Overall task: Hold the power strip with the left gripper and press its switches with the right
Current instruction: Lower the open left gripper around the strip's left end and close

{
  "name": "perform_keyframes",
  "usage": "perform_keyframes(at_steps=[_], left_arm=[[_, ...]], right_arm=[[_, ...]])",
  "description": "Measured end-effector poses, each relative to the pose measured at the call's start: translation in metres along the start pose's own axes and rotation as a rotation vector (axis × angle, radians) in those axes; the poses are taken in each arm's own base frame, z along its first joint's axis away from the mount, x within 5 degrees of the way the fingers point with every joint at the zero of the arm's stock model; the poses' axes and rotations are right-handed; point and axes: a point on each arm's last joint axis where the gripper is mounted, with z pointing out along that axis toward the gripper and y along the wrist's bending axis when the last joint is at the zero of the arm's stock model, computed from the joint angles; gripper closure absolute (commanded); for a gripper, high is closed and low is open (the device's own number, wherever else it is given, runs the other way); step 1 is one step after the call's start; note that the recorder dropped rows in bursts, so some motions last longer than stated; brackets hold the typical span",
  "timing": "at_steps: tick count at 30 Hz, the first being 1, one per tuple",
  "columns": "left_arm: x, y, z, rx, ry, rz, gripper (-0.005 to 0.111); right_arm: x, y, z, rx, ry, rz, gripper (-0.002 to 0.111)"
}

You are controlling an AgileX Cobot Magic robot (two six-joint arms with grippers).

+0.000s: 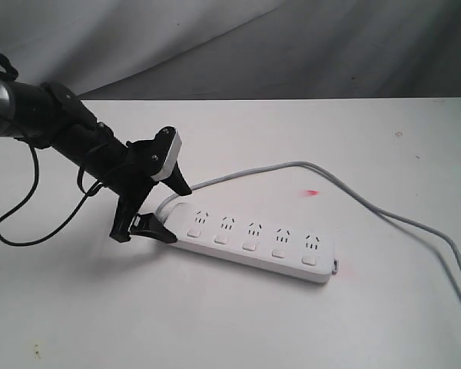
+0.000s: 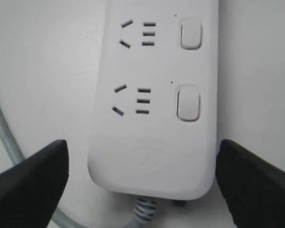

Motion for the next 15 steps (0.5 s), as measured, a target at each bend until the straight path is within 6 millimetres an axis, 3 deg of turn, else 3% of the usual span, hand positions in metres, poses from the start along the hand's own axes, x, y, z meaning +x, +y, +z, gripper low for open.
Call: perform_keyframes(at_steps=[15], left_arm=[[0.006, 0.001, 0.012, 0.057, -0.012, 0.000, 0.028]], right_arm=[[0.000, 0.000, 0.000, 0.000, 0.000, 0.000, 0.106]])
